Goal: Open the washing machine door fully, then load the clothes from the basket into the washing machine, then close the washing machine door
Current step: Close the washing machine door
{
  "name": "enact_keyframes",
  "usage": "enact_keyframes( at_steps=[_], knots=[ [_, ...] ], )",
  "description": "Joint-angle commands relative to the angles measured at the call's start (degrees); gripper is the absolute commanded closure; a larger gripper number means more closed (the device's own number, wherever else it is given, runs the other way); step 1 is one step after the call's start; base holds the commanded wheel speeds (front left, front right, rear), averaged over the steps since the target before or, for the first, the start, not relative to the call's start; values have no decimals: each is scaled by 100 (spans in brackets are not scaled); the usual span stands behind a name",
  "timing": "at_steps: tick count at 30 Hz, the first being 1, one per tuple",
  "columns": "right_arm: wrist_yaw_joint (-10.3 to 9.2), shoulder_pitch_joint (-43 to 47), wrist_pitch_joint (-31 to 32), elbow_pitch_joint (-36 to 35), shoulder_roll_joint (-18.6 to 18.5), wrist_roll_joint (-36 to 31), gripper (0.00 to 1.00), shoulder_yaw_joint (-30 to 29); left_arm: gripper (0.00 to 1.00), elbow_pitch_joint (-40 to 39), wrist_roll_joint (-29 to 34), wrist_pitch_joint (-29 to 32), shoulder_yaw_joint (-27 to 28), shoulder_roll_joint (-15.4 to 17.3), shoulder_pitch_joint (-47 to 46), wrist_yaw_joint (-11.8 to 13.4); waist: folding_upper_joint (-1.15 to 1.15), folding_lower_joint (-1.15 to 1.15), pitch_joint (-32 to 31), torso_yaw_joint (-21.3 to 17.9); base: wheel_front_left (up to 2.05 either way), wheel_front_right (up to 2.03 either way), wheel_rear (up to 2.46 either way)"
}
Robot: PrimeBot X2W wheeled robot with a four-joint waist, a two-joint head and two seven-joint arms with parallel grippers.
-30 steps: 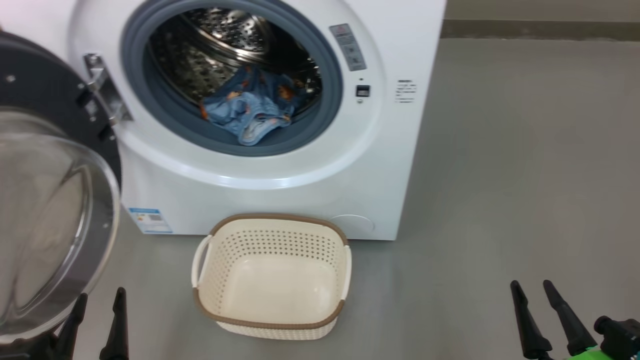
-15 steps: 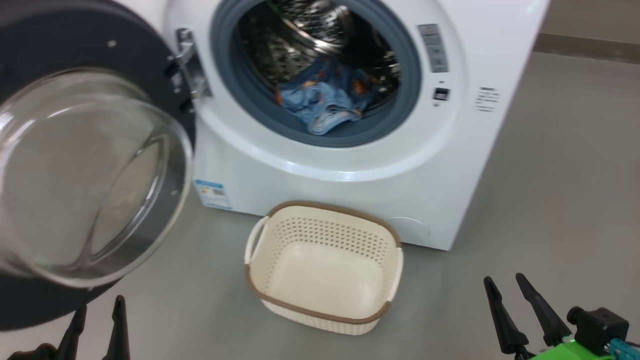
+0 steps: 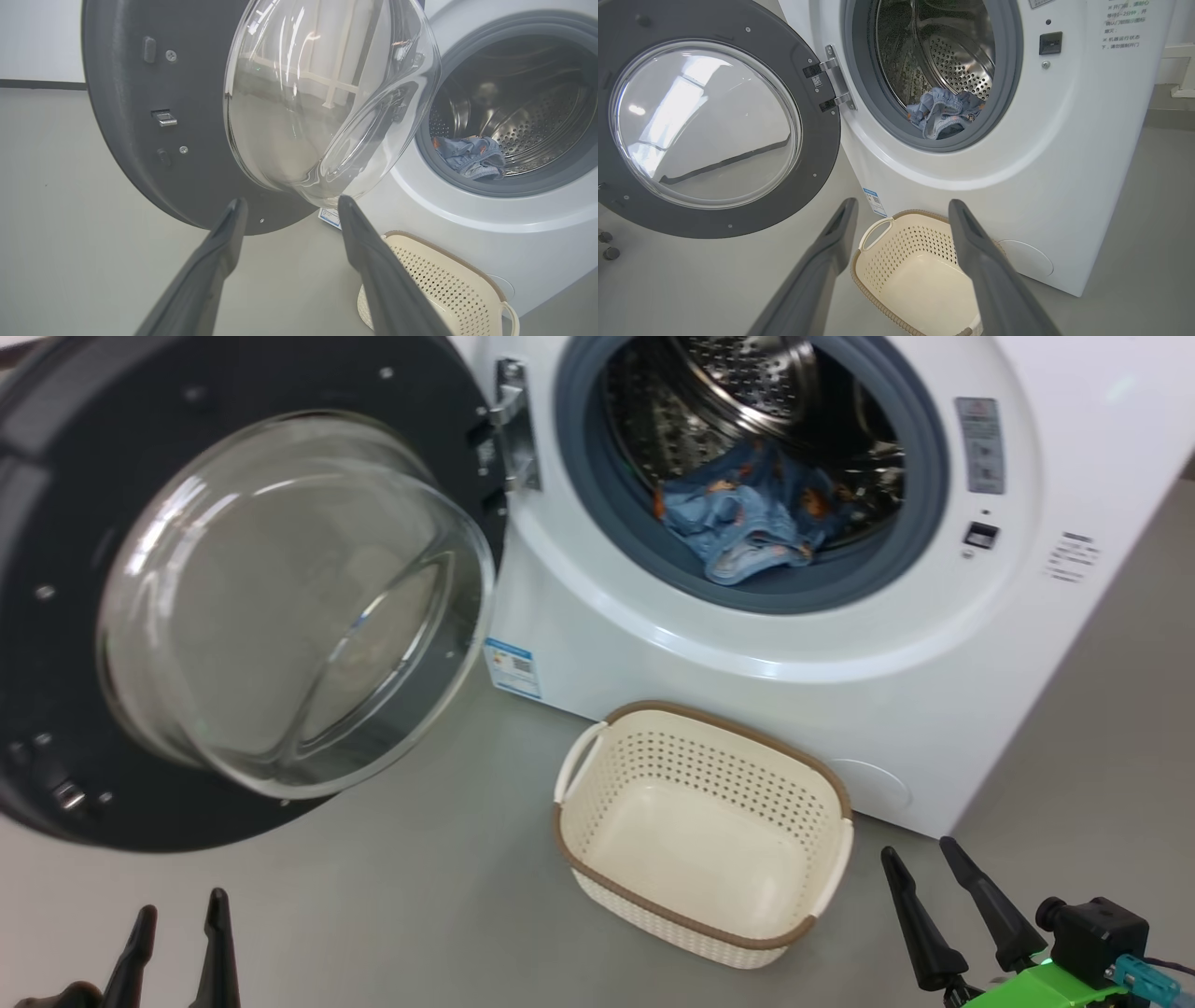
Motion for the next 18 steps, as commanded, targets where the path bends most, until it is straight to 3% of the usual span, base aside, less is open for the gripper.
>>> enact_keyframes(
  at_steps=[1,18],
  knots=[
    [9,-197,-45,-111,-92,32,0,152,0,-175,40,-36,222,77,-52,-8,0,0,-21,251,0,0,0],
    [9,-460,-45,27,-158,129,0,556,0,-374,88,-36,404,-92,90,-8,0,0,-3,499,0,0,0]
  ],
)
